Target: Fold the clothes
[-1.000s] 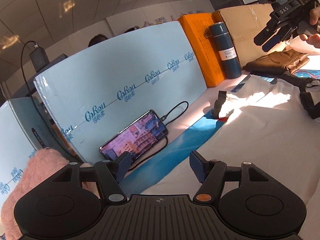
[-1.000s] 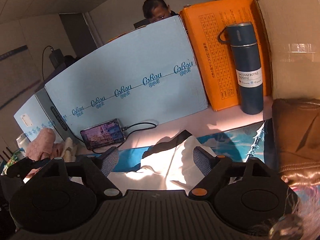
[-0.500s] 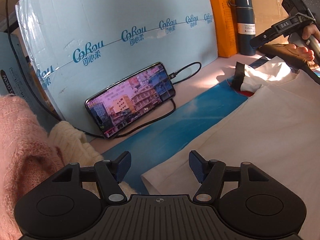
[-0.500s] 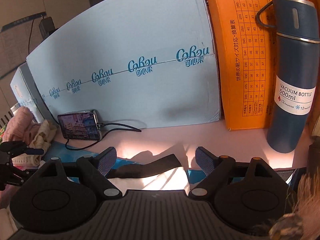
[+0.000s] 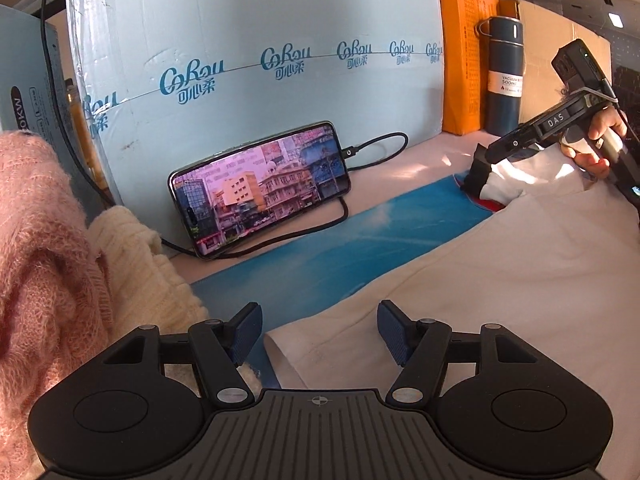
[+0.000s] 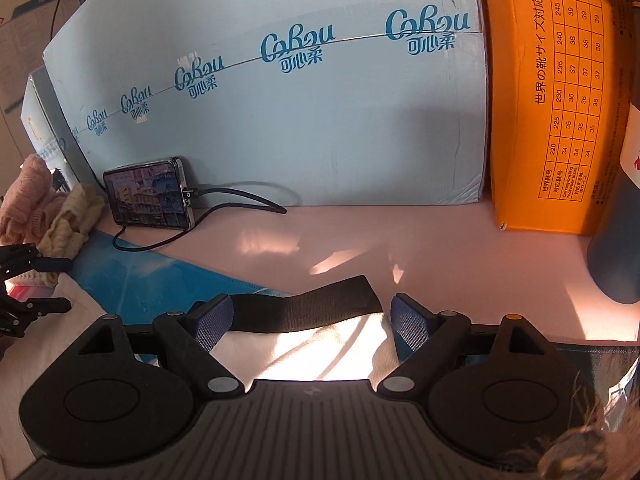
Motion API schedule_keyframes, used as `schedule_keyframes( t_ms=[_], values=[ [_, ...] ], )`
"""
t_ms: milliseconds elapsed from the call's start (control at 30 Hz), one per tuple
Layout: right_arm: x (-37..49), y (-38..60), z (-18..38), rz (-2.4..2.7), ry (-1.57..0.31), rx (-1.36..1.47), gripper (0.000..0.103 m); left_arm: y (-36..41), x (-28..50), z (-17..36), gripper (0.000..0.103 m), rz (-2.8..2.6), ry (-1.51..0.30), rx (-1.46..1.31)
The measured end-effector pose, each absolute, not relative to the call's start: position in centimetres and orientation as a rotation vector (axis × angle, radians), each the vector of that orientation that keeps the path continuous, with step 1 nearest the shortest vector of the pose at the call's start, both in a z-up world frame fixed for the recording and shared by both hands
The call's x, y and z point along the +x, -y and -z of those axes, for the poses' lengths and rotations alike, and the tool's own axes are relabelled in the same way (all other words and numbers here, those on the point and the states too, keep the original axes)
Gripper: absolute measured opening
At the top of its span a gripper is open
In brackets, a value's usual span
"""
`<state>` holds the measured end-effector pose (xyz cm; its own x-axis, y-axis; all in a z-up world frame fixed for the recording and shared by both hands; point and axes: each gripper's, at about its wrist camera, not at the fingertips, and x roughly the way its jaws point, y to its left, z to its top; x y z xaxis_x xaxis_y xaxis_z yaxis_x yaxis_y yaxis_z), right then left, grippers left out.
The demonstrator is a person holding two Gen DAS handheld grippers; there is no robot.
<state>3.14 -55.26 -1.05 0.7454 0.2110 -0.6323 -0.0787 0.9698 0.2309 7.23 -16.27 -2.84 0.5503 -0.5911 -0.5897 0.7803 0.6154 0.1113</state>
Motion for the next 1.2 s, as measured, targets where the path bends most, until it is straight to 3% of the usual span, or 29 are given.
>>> schedule_keyframes(
  t_ms=[100,167,233,300,533,800,967,1033,1100,1200],
  values=[
    [3.2,55.1,1.3,-0.157,-0.7,0.176,0.084,16.3,7.3,2.9,0.065,0.837,-0.545,0.379],
    [3.2,55.0,1.4,-0.155,-0.689,0.164,0.068,16.2,7.3,2.9,0.065,0.837,-0.546,0.377],
    [3.2,54.8,1.6,-0.154,-0.677,0.152,0.033,16.2,7.3,2.9,0.065,0.837,-0.546,0.375],
    [2.9,54.8,1.4,-0.164,-0.659,0.147,0.015,16.3,7.2,2.9,0.065,0.836,-0.541,0.379],
    [-1.3,54.0,-2.0,-0.21,-0.523,0.125,0.014,16.8,6.3,2.4,0.065,0.899,-0.49,0.368],
    [-8.9,50.3,-5.4,-0.261,-0.386,0.035,0.014,23.1,4.4,1.6,0.082,1.114,-0.415,0.471],
    [-14.2,48.1,-6.3,-0.265,-0.296,-0.011,0.014,26.7,5.7,2.2,0.083,1.269,-0.484,0.492],
    [-16.1,47.2,-6.4,-0.261,-0.269,-0.032,0.014,27.2,5.4,2.5,0.075,1.322,-0.498,0.51],
    [-18.1,46.0,-6.3,-0.252,-0.252,-0.073,0.014,27.3,4.5,2.7,0.014,1.368,-0.491,0.546],
    [-20.3,44.3,-5.5,-0.251,-0.27,-0.124,0.014,25.9,1.6,2.2,0.013,1.359,-0.398,0.652]
  ],
)
